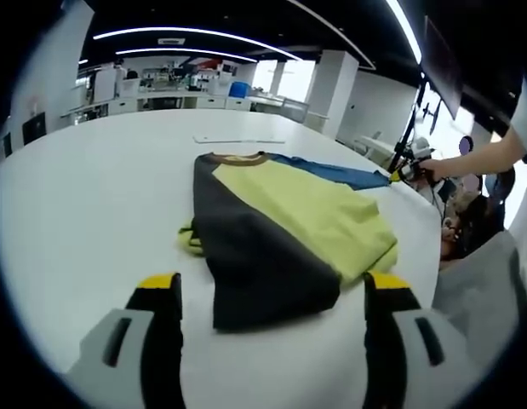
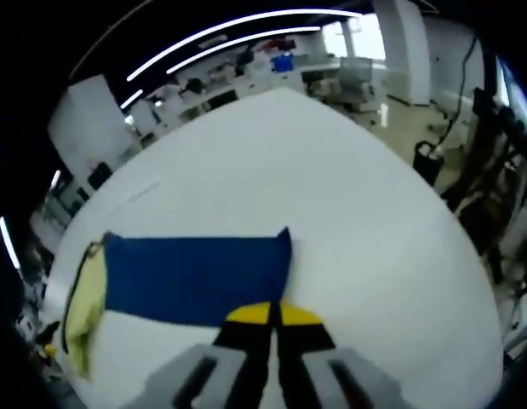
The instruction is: Fold the garment on the visible template until the final outline fits inside the template.
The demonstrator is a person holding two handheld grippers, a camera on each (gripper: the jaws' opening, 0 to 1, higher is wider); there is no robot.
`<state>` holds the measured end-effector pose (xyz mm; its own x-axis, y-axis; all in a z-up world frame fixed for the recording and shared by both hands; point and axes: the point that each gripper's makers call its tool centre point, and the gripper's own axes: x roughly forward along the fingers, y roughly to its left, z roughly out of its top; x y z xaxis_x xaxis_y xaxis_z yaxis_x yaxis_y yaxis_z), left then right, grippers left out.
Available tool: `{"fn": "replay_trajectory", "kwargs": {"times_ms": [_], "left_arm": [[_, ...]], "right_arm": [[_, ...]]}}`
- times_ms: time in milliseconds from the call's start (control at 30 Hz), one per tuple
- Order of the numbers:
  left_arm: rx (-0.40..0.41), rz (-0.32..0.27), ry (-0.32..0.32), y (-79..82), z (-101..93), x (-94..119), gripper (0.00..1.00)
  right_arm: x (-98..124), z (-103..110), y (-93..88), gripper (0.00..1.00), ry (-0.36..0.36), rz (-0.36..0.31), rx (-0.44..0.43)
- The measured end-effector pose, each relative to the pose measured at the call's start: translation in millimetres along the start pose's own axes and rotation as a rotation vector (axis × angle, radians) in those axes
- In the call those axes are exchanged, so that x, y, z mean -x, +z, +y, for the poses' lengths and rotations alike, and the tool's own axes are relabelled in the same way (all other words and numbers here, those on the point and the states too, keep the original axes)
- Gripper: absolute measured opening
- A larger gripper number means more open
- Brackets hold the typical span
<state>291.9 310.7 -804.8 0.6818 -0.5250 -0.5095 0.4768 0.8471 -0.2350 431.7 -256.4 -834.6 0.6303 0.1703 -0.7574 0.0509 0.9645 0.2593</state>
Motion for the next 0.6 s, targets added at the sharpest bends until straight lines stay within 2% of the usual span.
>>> {"fn": "replay_trajectory", "kwargs": {"times_ms": [100, 133, 233, 333, 400, 467, 533, 600], "left_arm": [[0.0, -0.001, 0.001, 0.2, 1.2, 0.9, 0.85], [0.0, -0.003, 0.001, 0.4, 1.4, 1.1, 0.85], [0.003, -0.005, 0.002, 0.9, 1.1, 2.0, 0.85], [0.005, -0.008, 0.0, 0.9, 1.5, 2.9, 0.85], [0.006, -0.009, -0.001, 1.0, 1.9, 3.2, 0.85], [0.005, -0.011, -0.002, 1.2, 2.2, 3.5, 0.85], [0.005, -0.012, -0.004, 1.4, 2.1, 3.7, 0.85], [0.003, -0.013, -0.007, 1.8, 1.4, 4.2, 0.85]], "right_arm": [[0.6, 0.9, 1.7, 0.0, 0.002, -0.005, 0.005], [0.8, 2.7, 2.3, 0.03, 0.01, -0.01, 0.006], [1.8, 13.5, 2.2, 0.25, 0.038, -0.02, 0.059], [4.5, 23.1, 2.0, 0.4, 0.064, -0.036, 0.098], [3.6, 20.9, 5.2, 0.51, 0.08, -0.049, 0.118], [8.2, 32.2, 5.2, 0.64, 0.098, -0.063, 0.153], [7.2, 34.0, 5.9, 0.77, 0.122, -0.065, 0.179], [11.6, 47.4, 10.3, 0.87, 0.166, -0.094, 0.234]]}}
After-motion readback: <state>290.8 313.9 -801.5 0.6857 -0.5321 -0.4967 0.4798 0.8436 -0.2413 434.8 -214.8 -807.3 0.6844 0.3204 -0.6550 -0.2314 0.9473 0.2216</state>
